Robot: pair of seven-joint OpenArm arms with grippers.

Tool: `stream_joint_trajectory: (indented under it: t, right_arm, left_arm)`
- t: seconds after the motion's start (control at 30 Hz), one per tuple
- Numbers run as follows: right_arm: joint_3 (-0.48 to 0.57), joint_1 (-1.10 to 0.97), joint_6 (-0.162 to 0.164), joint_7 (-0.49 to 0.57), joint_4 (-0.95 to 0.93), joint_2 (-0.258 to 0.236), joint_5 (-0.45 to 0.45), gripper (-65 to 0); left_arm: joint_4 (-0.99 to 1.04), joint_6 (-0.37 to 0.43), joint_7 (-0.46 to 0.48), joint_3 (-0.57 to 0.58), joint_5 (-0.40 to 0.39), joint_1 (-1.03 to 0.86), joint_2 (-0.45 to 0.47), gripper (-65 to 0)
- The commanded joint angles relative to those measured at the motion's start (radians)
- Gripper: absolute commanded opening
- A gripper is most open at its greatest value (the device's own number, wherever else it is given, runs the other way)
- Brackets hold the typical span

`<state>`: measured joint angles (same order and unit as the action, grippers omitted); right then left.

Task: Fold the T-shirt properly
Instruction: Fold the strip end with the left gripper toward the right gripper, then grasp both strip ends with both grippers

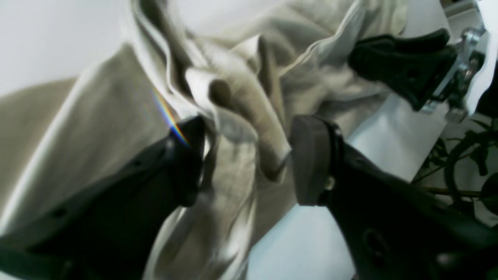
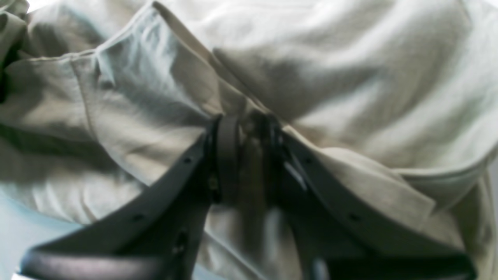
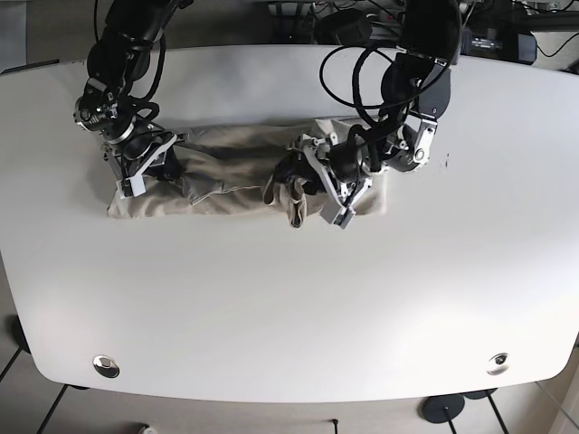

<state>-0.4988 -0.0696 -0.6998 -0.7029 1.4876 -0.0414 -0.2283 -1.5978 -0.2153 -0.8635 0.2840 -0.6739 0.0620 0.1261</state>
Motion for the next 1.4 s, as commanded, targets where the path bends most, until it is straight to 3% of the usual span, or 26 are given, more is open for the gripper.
stream_joint_trajectory:
  t: [0.03,0.2,0.37,0.43,0.47,0.5,0.53,0.6,0.67,0.7,0.77,0.8,0.97,1.03,1.17,1.23,1.4]
  right_arm:
    - [-0.001,0.004,0.002,-0.007,0.015,-0.005,0.007,-55.5]
    - [0.001,0.006,0.002,-0.007,0.017,0.011,0.007,-55.5]
    - [0.001,0.003,0.002,-0.019,0.17,0.025,0.002,-54.9]
    - [-0.005,0.009,0.002,-0.103,0.275,0.039,-0.041,-53.7]
    - [-0.007,0.023,0.002,-0.142,0.318,0.038,-0.067,-50.7]
    - [-0.021,0.041,0.002,-0.211,0.368,0.038,-0.116,-43.0]
    - [-0.071,0.06,0.002,-0.283,0.407,0.038,-0.173,-32.3]
    - [-0.166,0.093,0.002,-0.373,0.42,0.039,-0.268,-18.1]
    - [-0.271,0.139,0.002,-0.456,0.394,0.036,-0.345,-7.3]
    - [-0.349,0.172,0.002,-0.509,0.365,0.034,-0.377,-3.2]
    - [-0.453,0.218,0.002,-0.574,0.299,-0.022,-0.394,-3.2]
    - [-0.482,0.228,0.002,-0.584,0.255,-0.039,-0.395,-3.0]
    - [-0.565,0.242,0.002,-0.559,-0.005,-0.137,-0.395,-3.0]
    - [-0.565,0.222,0.002,-0.524,-0.081,-0.159,-0.395,-3.0]
    - [-0.564,0.195,0.002,-0.513,-0.098,-0.137,-0.394,-3.0]
    - [-0.553,0.182,0.002,-0.513,-0.095,-0.09,-0.392,-3.0]
    - [-0.436,0.143,0.002,-0.487,-0.091,-0.027,-0.395,-3.0]
  left_arm:
    - [-0.075,0.046,0.023,0.091,-0.023,0.068,0.004,-30.0]
    - [-0.144,0.052,0.026,0.235,-0.023,0.152,0.025,-30.4]
    - [-0.21,0.05,0.026,0.09,-0.031,0.14,0.073,-30.6]
    - [-0.235,0.05,0.026,-0.012,-0.031,0.078,0.102,-30.6]
    - [-0.243,0.049,0.026,-0.056,-0.031,0.046,0.109,-30.6]
    - [-0.244,0.047,0.026,-0.113,-0.031,0.003,0.109,-30.6]
    - [-0.24,0.006,0.026,-0.176,-0.031,-0.04,0.113,-30.6]
    - [-0.24,-0.103,0.026,-0.266,-0.025,-0.1,0.114,-31.7]
    - [-0.23,-0.214,0.026,-0.357,-0.023,-0.143,0.109,-39.2]
    - [-0.209,-0.276,0.026,-0.404,-0.023,-0.162,0.109,-47.1]
    - [-0.161,-0.344,0.026,-0.432,-0.023,-0.173,0.114,-56.5]
    - [-0.14,-0.358,0.026,-0.434,-0.023,-0.175,0.116,-58.1]
    - [0.003,-0.367,0.042,-0.435,-0.023,-0.181,0.117,-58.6]
    - [0.07,-0.367,0.103,-0.431,-0.022,-0.179,0.117,-58.6]
    - [0.119,-0.367,0.119,-0.431,-0.022,-0.178,0.117,-58.6]
    - [0.126,-0.367,0.12,-0.432,-0.022,-0.178,0.136,-58.5]
    - [0.123,-0.367,0.12,-0.432,-0.023,-0.179,0.143,-58.6]
